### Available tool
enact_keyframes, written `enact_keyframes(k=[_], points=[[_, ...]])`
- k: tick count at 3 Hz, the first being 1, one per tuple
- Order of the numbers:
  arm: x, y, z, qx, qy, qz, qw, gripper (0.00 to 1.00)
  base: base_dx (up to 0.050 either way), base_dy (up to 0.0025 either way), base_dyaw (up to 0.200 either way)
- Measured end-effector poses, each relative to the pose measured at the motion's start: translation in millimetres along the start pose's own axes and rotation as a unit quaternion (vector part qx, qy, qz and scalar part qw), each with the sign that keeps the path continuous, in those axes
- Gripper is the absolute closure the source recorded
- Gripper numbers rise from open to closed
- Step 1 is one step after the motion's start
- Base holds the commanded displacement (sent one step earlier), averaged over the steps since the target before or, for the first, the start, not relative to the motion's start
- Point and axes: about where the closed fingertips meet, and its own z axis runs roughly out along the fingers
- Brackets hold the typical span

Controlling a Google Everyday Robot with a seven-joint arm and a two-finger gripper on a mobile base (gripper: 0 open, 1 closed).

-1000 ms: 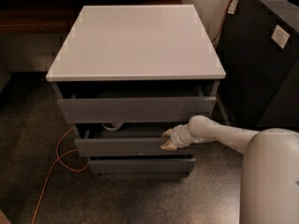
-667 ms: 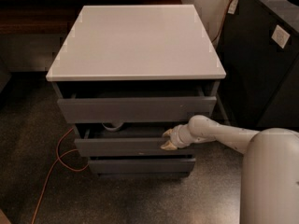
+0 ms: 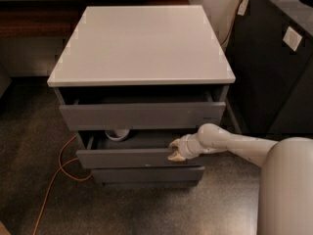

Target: Pick coke can from middle drawer and place on counter

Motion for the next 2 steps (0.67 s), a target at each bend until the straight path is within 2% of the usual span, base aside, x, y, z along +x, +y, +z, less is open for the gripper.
enact_keyframes(k=[2], points=[[0.2,0.0,-0.1,0.0,0.0,0.0,1.0,1.0,0.0,0.0,0.0]])
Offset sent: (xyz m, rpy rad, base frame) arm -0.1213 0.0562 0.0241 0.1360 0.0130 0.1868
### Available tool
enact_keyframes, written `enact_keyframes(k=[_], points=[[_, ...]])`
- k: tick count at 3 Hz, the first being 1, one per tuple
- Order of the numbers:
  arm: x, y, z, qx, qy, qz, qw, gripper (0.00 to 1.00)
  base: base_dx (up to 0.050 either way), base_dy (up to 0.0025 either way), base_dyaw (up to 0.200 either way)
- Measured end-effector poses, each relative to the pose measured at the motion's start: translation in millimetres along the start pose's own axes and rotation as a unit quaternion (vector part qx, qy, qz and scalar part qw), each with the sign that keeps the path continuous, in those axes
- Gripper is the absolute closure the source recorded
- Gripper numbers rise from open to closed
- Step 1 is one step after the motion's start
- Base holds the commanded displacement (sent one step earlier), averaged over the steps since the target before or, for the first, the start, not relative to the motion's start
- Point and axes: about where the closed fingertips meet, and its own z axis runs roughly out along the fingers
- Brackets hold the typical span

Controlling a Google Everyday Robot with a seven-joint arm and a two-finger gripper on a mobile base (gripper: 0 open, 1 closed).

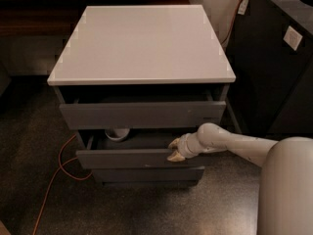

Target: Pick coke can from middle drawer and place on counter

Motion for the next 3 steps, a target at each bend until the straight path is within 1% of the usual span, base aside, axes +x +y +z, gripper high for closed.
enact_keyframes(k=[1,2,3], points=[[-3.4,8.2,-1.9,-0.004,-0.006,-0.002,1.0,1.0,0.0,0.0,0.0],[-3.4,8.2,-1.9,-0.004,-0.006,-0.002,1.0,1.0,0.0,0.0,0.0],[-9.2,21.1,-4.6,-0.01,-0.016,-0.008,0.9998,1.0,0.0,0.0,0.0]])
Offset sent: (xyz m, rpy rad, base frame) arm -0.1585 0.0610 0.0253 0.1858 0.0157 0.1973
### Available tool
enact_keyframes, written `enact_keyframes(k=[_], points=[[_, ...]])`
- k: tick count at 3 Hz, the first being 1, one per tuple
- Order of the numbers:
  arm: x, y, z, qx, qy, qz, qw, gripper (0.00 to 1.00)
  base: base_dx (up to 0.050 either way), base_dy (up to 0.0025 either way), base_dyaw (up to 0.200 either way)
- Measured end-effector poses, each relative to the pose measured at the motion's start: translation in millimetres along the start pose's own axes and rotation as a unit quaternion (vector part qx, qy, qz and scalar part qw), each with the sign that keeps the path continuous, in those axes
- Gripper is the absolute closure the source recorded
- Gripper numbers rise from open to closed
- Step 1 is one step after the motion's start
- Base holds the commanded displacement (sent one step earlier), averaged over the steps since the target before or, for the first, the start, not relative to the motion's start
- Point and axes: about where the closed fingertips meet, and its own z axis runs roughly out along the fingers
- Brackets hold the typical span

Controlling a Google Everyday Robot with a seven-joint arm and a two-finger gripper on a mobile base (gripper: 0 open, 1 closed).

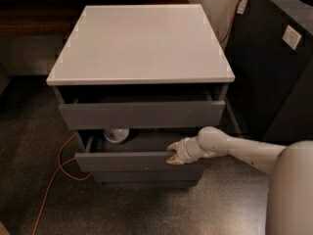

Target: Pick coke can from middle drawer and place on counter

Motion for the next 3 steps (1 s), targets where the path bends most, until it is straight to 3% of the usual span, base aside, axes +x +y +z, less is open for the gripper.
enact_keyframes(k=[3], points=[[-6.7,13.9,-3.4,-0.006,-0.009,-0.009,0.9999,1.0,0.0,0.0,0.0]])
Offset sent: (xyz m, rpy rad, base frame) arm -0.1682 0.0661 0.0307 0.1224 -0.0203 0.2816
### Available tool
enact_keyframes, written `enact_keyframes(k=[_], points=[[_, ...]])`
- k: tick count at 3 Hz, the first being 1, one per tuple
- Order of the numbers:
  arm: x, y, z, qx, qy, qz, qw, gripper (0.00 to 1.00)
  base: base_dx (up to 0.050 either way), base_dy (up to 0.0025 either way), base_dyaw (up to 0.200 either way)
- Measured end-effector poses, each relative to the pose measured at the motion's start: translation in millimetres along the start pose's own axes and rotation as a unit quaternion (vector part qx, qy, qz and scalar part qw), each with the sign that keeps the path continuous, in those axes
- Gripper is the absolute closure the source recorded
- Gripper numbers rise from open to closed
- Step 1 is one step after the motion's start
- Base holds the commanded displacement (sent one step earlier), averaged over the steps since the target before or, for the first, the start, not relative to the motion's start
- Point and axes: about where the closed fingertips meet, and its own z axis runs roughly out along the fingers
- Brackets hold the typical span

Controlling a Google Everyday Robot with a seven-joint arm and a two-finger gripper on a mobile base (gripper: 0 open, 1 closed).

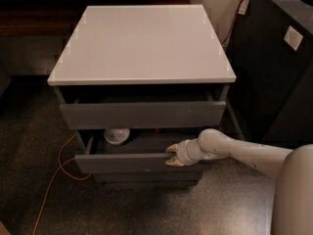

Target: Pick coke can from middle drawer and place on counter

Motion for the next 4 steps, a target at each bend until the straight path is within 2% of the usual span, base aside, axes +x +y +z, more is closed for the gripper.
enact_keyframes(k=[1,2,3,4], points=[[0.0,0.0,-0.1,0.0,0.0,0.0,1.0,0.86,0.0,0.0,0.0],[-10.5,11.2,-6.6,-0.003,-0.007,-0.012,0.9999,0.56,0.0,0.0,0.0],[-30.3,28.0,-20.8,-0.006,-0.018,-0.035,0.9992,0.33,0.0,0.0,0.0],[-32.3,28.5,-22.6,-0.006,-0.019,-0.037,0.9991,0.09,0.0,0.0,0.0]])
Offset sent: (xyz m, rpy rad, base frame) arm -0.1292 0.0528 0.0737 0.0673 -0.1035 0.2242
